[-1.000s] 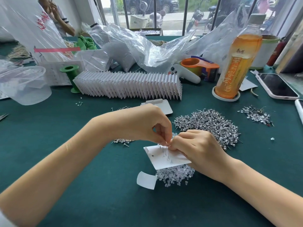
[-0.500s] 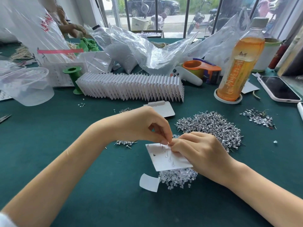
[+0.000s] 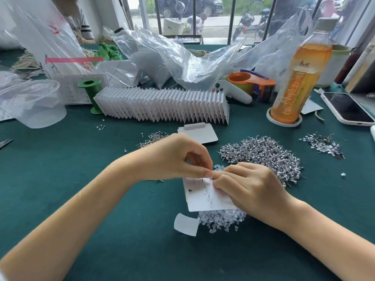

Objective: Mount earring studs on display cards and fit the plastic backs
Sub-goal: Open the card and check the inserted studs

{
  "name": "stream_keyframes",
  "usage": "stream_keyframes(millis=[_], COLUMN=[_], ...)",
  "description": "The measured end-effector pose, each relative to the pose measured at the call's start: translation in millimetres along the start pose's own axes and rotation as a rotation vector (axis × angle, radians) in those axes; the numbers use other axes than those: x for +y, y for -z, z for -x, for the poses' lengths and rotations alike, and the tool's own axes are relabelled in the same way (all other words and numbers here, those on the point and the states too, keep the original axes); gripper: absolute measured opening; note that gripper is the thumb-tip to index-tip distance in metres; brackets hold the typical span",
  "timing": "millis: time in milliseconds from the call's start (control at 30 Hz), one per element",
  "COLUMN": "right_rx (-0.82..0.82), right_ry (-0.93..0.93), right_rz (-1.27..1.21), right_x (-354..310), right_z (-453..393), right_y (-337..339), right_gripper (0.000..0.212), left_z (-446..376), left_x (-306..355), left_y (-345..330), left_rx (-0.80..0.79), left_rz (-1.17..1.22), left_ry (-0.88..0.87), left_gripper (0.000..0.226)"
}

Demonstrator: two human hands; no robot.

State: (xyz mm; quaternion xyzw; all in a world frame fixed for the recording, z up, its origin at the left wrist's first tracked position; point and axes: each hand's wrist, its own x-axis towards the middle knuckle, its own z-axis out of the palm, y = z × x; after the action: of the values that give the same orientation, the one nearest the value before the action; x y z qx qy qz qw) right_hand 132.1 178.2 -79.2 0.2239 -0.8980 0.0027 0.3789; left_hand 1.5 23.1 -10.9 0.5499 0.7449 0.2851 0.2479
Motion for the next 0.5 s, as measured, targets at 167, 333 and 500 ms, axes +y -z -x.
stream_keyframes(millis=[167,333,500], right_rx=[-0.008,-0.011,-0.001], right_ry=[0.014,0.023,0.030], right_rz=[0.008,0.029,0.054], right_x=[-0.5,-1.3,-3.0], right_z=[-0.7,-1.6,-3.3], right_y=[0.1,1.4,3.3], right_gripper=[0.021,0.022,0.024], left_z=[1.1,0.6,0.2], left_x=[0.0,0.8,0.5], left_y=[-1.3,-3.0,-4.0], left_rx=[0.003,-0.002,0.000], left_rz=[-0.011,-0.003,-0.025], left_ry=[0.005,0.002,-0.010], left_gripper=[0.002,0.002,0.003])
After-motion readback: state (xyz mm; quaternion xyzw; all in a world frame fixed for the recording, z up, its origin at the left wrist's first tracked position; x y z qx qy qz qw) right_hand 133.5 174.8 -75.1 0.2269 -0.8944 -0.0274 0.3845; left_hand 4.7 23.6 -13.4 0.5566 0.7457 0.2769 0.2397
